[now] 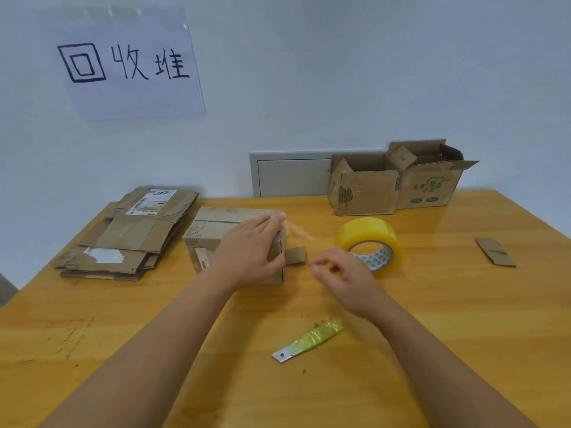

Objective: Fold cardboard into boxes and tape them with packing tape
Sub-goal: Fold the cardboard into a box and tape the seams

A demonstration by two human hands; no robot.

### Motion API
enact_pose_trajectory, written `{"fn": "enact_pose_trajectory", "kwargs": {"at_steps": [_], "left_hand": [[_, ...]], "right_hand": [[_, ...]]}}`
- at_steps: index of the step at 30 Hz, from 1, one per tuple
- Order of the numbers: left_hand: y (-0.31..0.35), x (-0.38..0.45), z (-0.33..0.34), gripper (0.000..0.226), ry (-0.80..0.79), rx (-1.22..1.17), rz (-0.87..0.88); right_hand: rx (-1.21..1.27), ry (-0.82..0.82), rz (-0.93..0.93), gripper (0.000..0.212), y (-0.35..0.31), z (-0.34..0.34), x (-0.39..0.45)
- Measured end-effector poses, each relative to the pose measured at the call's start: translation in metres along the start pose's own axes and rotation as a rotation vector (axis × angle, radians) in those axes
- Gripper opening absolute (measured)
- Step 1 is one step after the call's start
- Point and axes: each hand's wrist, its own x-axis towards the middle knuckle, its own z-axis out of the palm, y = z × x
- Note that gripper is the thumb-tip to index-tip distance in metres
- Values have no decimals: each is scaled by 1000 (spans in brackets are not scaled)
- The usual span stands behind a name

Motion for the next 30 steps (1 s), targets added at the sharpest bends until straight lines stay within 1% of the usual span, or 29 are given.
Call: {"fn": "enact_pose_trajectory", "kwargs": {"at_steps": [1, 2, 4, 6, 8, 10, 12, 15, 19, 24, 26, 30], "left_hand": [[0, 0, -1, 69, -1, 0, 6], [0, 0, -1, 68, -4, -2, 10], [0, 0, -1, 69, -8, -1, 13], [-1, 0, 0, 71, -8, -4, 12], [-2, 0, 1, 70, -3, -6, 10], [-2, 0, 1, 69, 3, -4, 12], [-2, 0, 2, 67, 5, -4, 17], [-4, 1, 4, 67, -5, 6, 17], [-7, 1, 0, 67, -24, -7, 35], [-19, -3, -4, 70, -29, -10, 55], [-22, -3, -3, 68, -31, -3, 51], [-22, 6, 0, 66, -34, 32, 21]], "right_hand": [[39, 95, 6, 10, -5, 2, 14], [63, 154, 23, 15, -10, 5, 29], [80, 193, 67, 24, -20, 11, 57], [48, 168, 137, 32, -22, 17, 83], [-29, 108, 224, 37, -17, 23, 100], [-111, 58, 289, 35, -8, 29, 107], [-135, 64, 317, 27, 0, 33, 106], [-108, 90, 318, 19, 7, 34, 103], [-17, 98, 303, 18, 9, 35, 102], [-7, 124, 238, 15, 14, 36, 96], [-2, 97, 232, 15, 16, 38, 95], [9, -28, 197, 17, 22, 40, 89]]}}
